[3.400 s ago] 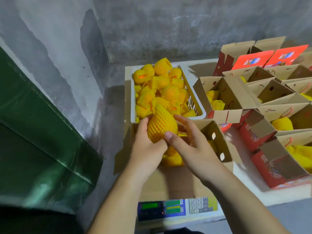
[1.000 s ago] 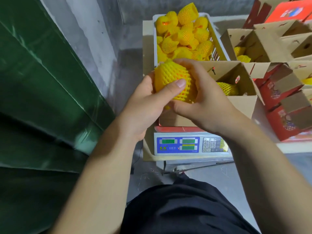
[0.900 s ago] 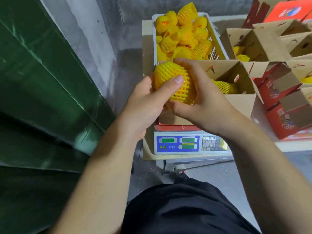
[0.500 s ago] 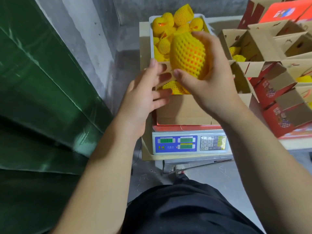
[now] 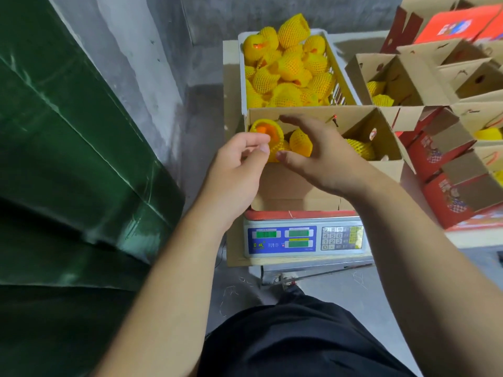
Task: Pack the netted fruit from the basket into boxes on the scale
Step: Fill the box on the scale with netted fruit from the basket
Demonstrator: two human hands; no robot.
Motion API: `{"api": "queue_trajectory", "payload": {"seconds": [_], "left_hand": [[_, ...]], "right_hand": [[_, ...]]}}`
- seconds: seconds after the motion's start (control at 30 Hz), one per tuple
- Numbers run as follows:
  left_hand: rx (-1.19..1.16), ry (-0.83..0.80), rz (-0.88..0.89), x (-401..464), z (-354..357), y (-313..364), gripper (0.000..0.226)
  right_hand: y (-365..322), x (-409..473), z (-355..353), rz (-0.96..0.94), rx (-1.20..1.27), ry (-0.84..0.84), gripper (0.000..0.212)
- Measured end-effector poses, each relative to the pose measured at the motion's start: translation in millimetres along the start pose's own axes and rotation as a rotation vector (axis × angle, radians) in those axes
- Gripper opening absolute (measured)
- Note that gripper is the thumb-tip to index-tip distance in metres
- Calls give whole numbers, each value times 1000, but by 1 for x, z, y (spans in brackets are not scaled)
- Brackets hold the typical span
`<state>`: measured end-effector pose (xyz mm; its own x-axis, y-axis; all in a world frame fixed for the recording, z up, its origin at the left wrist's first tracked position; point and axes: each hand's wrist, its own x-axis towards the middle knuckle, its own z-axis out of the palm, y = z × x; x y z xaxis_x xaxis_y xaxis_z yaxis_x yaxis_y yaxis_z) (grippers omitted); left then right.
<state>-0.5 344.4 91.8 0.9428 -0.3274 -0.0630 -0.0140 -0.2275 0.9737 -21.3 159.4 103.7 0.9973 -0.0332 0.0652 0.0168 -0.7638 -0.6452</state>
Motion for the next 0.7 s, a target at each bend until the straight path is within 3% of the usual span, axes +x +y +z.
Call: {"api": "queue_trajectory", "payload": {"seconds": [0.7], "left_hand": [[51, 23, 19, 34, 14, -5, 29]], "right_hand": [[19, 21, -6, 9, 20, -108, 68]]}}
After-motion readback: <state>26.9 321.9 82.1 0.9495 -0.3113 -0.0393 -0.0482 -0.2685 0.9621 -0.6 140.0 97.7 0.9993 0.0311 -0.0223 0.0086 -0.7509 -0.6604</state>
